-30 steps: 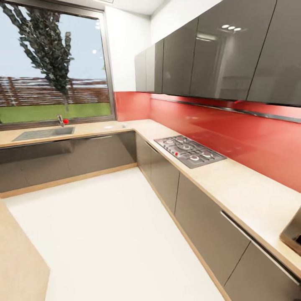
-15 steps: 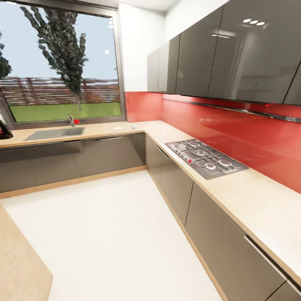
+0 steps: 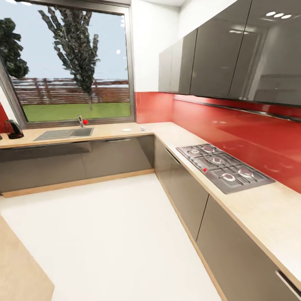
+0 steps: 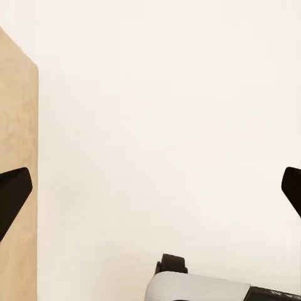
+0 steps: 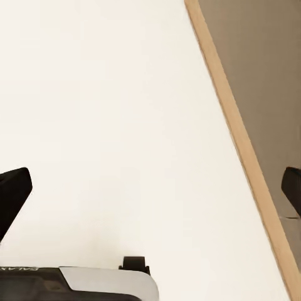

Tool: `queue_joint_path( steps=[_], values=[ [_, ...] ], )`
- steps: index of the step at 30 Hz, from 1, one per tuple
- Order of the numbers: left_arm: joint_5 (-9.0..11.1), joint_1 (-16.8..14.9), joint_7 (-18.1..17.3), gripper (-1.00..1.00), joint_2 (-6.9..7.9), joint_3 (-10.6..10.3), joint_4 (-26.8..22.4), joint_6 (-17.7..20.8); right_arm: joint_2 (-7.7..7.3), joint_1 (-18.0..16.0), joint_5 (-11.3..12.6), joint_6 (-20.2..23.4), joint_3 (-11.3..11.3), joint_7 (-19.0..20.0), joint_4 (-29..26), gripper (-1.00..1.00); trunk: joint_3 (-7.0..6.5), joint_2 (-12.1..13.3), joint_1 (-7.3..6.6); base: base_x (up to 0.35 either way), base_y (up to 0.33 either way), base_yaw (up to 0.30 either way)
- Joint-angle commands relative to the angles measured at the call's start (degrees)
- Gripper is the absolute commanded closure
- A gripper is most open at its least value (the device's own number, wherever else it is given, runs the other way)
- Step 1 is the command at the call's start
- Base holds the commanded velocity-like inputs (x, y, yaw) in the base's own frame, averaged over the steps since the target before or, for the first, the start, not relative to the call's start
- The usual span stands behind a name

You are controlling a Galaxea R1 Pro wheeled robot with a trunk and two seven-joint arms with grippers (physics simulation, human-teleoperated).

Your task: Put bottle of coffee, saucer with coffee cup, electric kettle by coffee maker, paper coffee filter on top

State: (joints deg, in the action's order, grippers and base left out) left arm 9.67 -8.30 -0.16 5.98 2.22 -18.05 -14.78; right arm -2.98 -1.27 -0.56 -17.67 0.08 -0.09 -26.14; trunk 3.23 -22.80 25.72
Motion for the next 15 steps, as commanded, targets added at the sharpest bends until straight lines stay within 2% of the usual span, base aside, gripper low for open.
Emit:
queue_joint_path(
  steps=[1, 8, 15],
  values=[
    [0.35, -0.05, -0.02, -1.0, 0.0, -0.03, 0.03, -0.16, -0.01, -0.04, -0.06, -0.17, 0.01, -0.02, 0.03, -1.0, 0.13, -0.11, 0.07, 0.336, 0.0, 0.003],
    [0.35, -0.05, -0.02, -1.0, 0.0, -0.03, 0.03, -0.16, -0.01, -0.04, -0.06, -0.17, 0.01, -0.07, 0.03, -1.0, 0.13, -0.11, 0.07, 0.336, 0.0, 0.022],
    [0.27, -0.05, -0.02, -1.0, 0.0, -0.03, 0.03, -0.16, -0.01, -0.04, -0.06, -0.17, 0.01, -0.09, 0.03, -1.0, 0.13, -0.11, 0.07, 0.33, -0.062, 0.235]
  ],
)
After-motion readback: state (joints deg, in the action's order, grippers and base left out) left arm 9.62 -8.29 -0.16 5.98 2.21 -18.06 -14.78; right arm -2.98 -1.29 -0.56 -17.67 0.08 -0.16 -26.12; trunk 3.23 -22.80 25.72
